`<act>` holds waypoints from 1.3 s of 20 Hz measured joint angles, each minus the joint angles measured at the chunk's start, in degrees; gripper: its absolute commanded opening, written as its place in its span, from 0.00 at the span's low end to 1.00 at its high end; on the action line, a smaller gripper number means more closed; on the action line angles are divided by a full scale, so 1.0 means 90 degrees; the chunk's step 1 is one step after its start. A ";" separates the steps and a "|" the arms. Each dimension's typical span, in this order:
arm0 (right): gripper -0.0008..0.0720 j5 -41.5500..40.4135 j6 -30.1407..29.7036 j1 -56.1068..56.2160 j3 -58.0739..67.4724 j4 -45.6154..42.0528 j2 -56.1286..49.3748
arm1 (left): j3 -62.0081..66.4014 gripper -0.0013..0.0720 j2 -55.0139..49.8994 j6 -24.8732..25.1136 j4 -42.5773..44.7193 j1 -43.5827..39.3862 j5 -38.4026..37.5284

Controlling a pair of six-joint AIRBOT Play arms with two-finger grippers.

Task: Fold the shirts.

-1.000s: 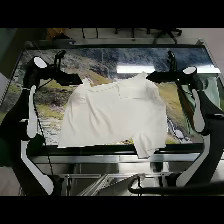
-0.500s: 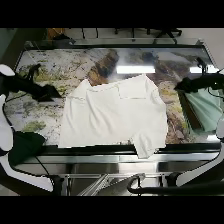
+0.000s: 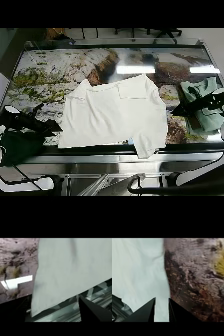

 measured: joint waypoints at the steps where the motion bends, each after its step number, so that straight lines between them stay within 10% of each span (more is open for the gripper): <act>1: 0.29 0.0010 -0.0022 -0.0029 -0.0036 -0.0022 0.0000 | -0.0182 0.92 0.0022 0.0024 0.0017 0.0027 0.0109; 6: 0.29 0.0032 -0.0070 -0.0087 -0.0117 -0.0041 0.0000 | -0.0784 0.92 0.0087 0.0046 -0.0039 -0.0155 0.0437; 8: 0.31 0.0070 -0.0070 -0.0095 -0.0121 -0.0041 -0.0012 | -0.0818 0.65 0.0083 0.0053 0.0012 -0.0313 0.0510; 17: 0.39 0.0202 0.0447 -0.0097 -0.0126 -0.0036 -0.0503 | -0.0743 0.65 0.0070 0.0087 0.0109 -0.0646 0.0396; 19: 0.39 0.0289 0.0508 -0.0100 -0.0126 -0.0015 -0.0585 | -0.0743 0.15 0.0070 0.0087 0.0199 -0.0656 0.0330; 20: 0.39 0.0338 0.0525 -0.0092 -0.0129 -0.0034 -0.0610 | -0.0743 0.08 0.0066 0.0090 0.0204 -0.0656 0.0250; 26: 0.39 0.0610 0.0532 0.0177 -0.0474 -0.0342 -0.0593 | -0.0736 0.04 0.0073 0.0194 0.0121 -0.0661 0.0080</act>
